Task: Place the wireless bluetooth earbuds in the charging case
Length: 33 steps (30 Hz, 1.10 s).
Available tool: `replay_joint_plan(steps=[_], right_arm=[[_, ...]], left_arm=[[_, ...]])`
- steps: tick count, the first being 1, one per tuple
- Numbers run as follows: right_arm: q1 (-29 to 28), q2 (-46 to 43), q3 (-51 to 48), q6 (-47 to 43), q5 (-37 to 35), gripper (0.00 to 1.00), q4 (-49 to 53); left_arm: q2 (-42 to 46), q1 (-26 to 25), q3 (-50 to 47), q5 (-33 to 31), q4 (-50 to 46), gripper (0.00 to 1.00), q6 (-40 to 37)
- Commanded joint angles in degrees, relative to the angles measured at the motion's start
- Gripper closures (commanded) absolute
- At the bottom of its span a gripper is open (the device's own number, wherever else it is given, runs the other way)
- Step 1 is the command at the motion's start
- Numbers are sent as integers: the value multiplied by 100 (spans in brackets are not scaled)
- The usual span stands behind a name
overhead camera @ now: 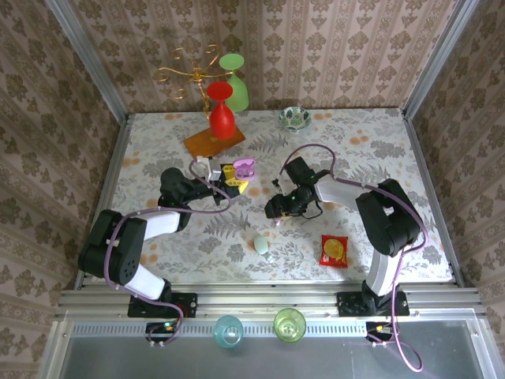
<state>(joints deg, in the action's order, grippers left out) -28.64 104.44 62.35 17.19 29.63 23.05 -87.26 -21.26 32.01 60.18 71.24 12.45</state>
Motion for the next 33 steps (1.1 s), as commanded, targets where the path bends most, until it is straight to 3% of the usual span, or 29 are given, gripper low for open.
replay_joint_plan(steps=[1,20,27,33], right_arm=[[-112,89,244,-338,-399,44,595],[-291,485,410,-333,-335,54,665],[-291,532,344,-296,-413,67,701],[-291,603,383,-291,-593,73,740]], left_arm=[[162,47,25,79,179,76,81],[160,43,15,81,180,77,64],[144,45,6,82,188,77,56],[167,46,-2,79,184,77,58]])
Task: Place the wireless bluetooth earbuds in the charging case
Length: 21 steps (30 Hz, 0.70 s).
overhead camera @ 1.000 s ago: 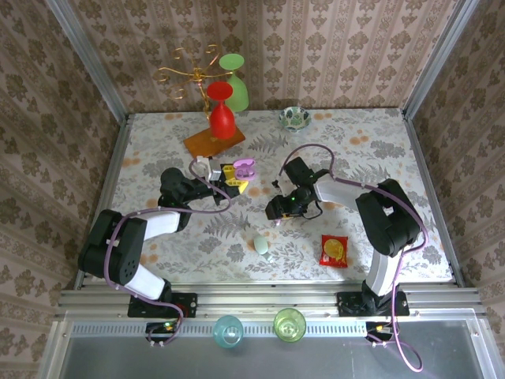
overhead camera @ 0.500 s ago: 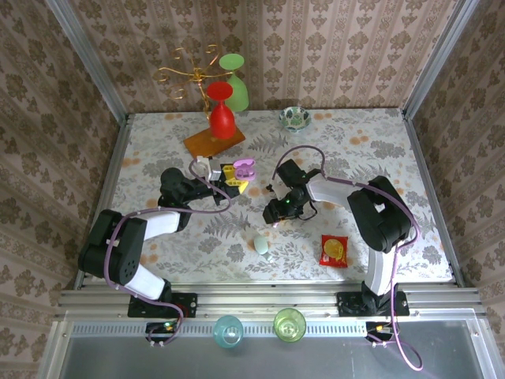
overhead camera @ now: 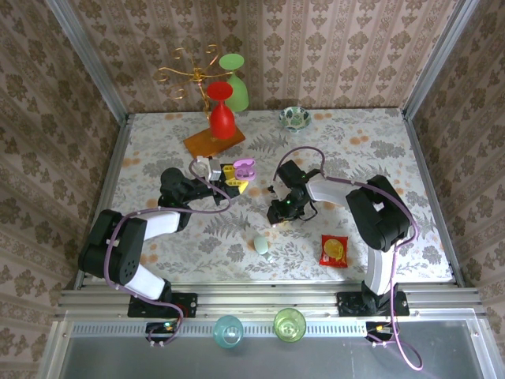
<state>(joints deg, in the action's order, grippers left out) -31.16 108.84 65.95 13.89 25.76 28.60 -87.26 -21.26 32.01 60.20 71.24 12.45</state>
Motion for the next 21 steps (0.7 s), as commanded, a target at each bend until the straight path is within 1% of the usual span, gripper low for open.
replay_joint_plan(steps=[1,4,7,13,18,21], right_arm=[[-40,163,38,45,-217,74,190],[-44,184,36,44,-255,76,190],[-47,221,40,61,-295,81,190],[-42,120,54,99,-375,84,190],[-43,-246,58,120,-550,84,417],[-42,-580,109,123,-813,85,509]], left_arm=[[166,51,-10,79,183,77,55],[157,44,-9,79,195,77,62],[148,47,-3,71,188,77,54],[151,49,-11,71,188,77,52],[136,51,-36,20,174,77,-10],[62,51,-33,-47,171,77,-66]])
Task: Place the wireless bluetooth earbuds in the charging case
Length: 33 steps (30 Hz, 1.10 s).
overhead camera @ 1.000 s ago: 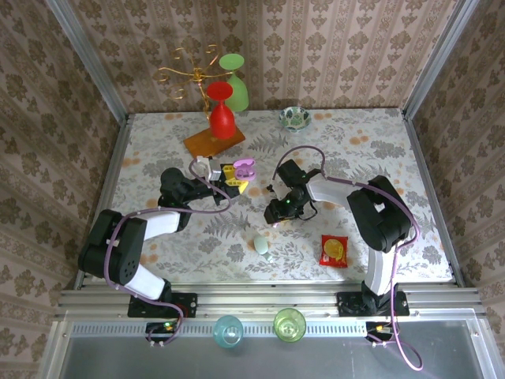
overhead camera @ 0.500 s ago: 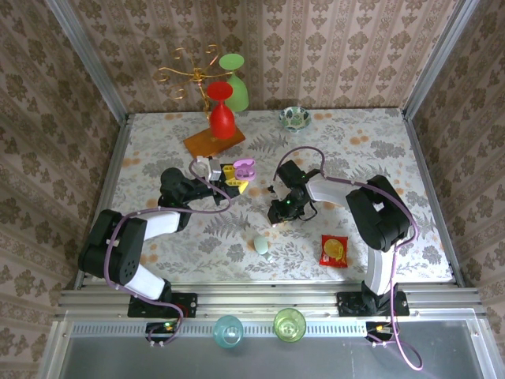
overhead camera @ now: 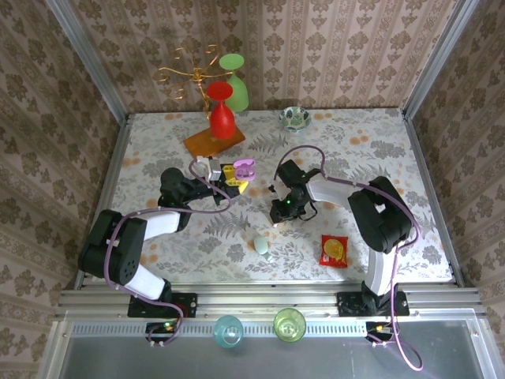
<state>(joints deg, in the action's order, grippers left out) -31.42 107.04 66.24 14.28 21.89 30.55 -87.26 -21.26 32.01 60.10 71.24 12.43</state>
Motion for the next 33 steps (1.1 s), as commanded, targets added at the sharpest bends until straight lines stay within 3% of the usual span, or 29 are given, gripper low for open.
replay_joint_plan(steps=[1,14,24,33], right_arm=[[-19,-522,114,79,-514,85,358],[-114,-1669,1153,-53,-1064,85,968],[-537,-1351,2888,-570,-1143,85,1399],[-816,-688,3831,-686,-1038,85,1435]], left_arm=[[18,51,-36,-54,165,77,-82],[-192,113,-61,-431,110,77,-371],[-236,135,-46,-791,-178,77,-649],[-215,137,-85,-876,-273,77,-746]])
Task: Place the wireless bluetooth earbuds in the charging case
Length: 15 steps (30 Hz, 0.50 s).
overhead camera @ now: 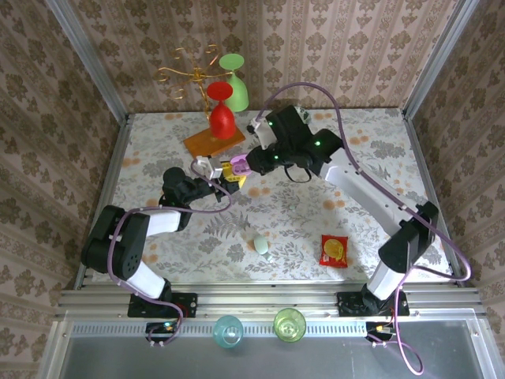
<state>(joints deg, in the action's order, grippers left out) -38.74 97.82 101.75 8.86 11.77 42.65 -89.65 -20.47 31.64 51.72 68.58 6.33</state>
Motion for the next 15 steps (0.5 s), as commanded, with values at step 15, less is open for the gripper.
replay_joint_plan(steps=[15], right_arm=[[-192,916,782,-218,54,85,232]], left_arm=[[201,53,-156,-11,67,77,-4]])
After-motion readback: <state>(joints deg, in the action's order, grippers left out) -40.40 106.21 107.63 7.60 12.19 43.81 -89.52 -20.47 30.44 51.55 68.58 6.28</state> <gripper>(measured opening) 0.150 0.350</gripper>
